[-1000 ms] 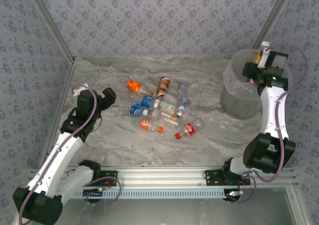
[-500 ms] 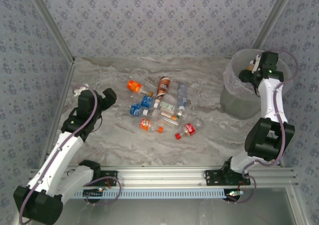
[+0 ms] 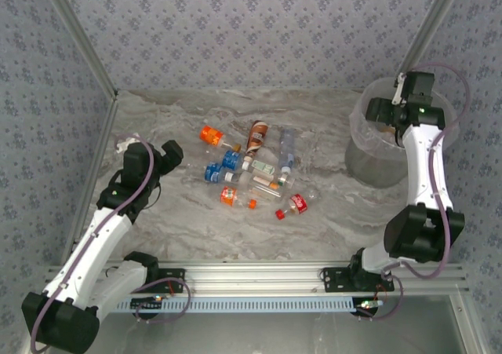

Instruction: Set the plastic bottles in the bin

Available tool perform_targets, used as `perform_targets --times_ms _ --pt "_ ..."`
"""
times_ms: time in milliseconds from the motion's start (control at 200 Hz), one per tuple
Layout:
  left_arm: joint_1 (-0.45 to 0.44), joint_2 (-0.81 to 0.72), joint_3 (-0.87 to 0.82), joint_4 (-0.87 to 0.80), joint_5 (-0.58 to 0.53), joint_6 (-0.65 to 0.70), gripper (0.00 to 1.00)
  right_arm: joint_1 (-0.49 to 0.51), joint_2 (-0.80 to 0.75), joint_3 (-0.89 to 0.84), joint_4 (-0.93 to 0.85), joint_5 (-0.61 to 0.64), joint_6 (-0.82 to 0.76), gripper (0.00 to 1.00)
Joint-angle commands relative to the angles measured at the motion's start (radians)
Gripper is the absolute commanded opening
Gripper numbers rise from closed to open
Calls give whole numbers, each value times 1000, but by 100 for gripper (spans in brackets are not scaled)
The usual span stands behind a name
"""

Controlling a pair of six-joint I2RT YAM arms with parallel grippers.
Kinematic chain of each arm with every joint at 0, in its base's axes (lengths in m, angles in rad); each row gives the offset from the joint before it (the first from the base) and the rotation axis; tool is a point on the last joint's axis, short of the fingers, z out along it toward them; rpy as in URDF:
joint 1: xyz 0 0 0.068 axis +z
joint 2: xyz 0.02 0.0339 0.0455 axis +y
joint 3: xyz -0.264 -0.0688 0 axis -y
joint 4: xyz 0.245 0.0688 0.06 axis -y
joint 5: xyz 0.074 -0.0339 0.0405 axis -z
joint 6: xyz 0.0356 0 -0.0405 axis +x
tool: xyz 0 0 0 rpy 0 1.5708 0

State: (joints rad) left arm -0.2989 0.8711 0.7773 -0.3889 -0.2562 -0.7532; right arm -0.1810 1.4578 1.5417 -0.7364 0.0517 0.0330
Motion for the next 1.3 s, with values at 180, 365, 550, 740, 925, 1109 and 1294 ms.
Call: perform_targets --times_ms 180,365,550,740,925,1109,1294 --pt "8 -49 -42 44 -54 -31 99 176 -242 -47 43 80 -23 97" --pt "9 -44 -61 79 -45 -31 99 260 -332 -180 100 -53 139 100" --pt "9 -38 -65 90 -38 -29 100 371 -381 -288 78 93 477 100" --pt "9 -39 -75 90 -37 -15 99 452 -471 -531 262 6 753 100" --pt "10 -35 -89 84 -21 9 100 623 -450 -593 143 181 938 100" --pt "12 -29 -80 85 20 51 99 778 -445 -706 78 360 1265 100" --pt "12 -29 -78 77 23 46 100 814 -350 -721 -32 309 1546 100"
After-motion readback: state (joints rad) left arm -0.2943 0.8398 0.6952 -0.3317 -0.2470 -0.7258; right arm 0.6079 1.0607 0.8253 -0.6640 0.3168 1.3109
